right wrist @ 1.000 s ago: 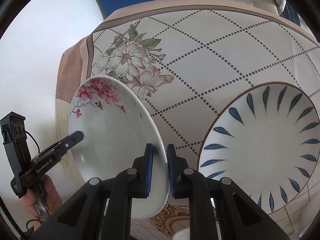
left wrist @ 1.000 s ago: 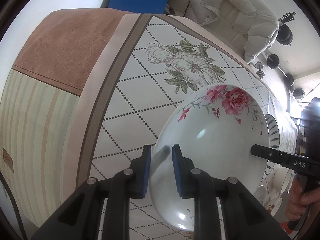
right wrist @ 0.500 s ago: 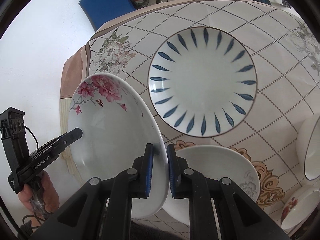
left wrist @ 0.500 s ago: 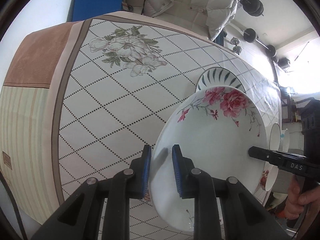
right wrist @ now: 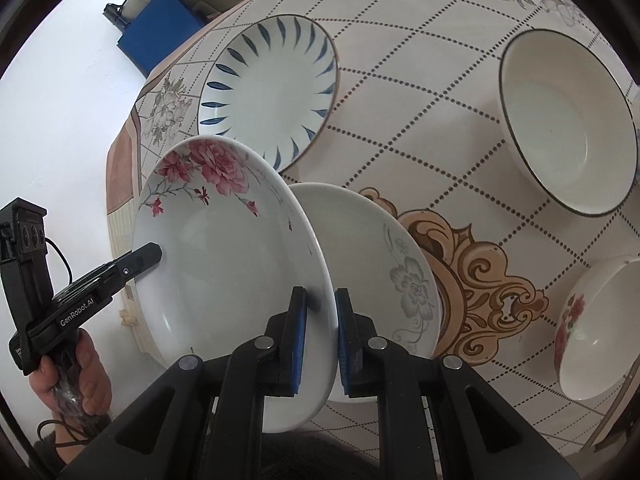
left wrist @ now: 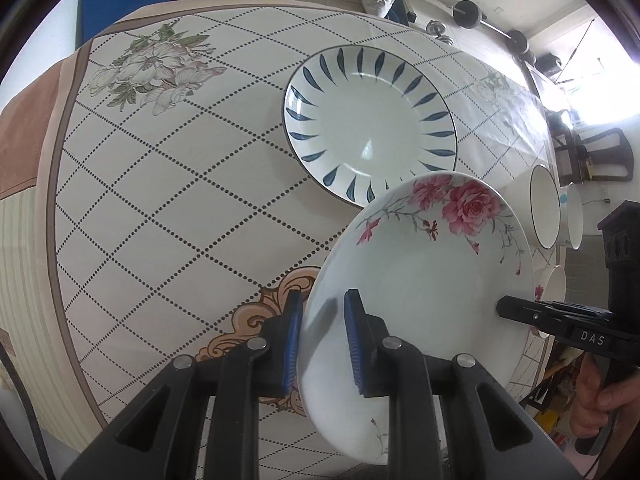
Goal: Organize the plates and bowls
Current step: 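Lower the pink-rose plate onto the white plate and open both grippers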
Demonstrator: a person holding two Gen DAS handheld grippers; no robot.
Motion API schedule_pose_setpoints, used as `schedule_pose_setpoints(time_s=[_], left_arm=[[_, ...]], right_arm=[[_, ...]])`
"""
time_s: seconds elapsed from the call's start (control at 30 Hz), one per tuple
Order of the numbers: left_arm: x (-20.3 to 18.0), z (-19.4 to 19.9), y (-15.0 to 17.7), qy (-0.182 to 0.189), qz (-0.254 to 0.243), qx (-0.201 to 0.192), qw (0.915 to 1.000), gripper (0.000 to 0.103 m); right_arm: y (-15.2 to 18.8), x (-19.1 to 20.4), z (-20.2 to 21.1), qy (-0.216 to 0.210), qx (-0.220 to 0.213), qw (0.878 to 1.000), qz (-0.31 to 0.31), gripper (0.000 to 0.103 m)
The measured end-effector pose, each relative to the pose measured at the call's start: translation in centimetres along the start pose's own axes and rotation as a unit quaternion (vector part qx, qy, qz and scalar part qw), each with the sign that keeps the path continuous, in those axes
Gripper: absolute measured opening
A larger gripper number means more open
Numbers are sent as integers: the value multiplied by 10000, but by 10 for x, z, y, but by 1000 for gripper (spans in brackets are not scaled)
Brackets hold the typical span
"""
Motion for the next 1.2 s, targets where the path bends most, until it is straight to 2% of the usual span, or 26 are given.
schedule_pose_setpoints(time_s=[0.23, 0.5, 0.83, 0.97, 1.2], left_arm=[[-2, -36, 15, -59, -85, 318, 9994, 19], [-3, -55, 25, -227, -151, 536, 9982, 19], [-18, -63, 26, -753, -422, 578, 9946, 19], [-17, -70, 25, -1042, -363, 694, 9915, 18], [-22, -75, 25, -1168, -355, 745, 9897, 19]], right_arm=[[17, -29, -24, 67, 130, 9999, -87, 16], [27, -48, -42, 186, 263, 9994, -98, 16], [28, -55, -50, 141, 345, 9991, -219, 16], [29, -57, -52, 74, 381, 9988, -311, 16], [26, -60, -51, 95, 460, 9983, -339, 15]])
Point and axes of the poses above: each gripper's, at about its wrist camera, not at the fingertips, and z roughly against the way its jaws point, x to its left, y to its underside, the point moved 9 cm from there along -z, roughly the way its jaws point, and after that the axes turned 15 degrees about y, right-handed, at the moved point
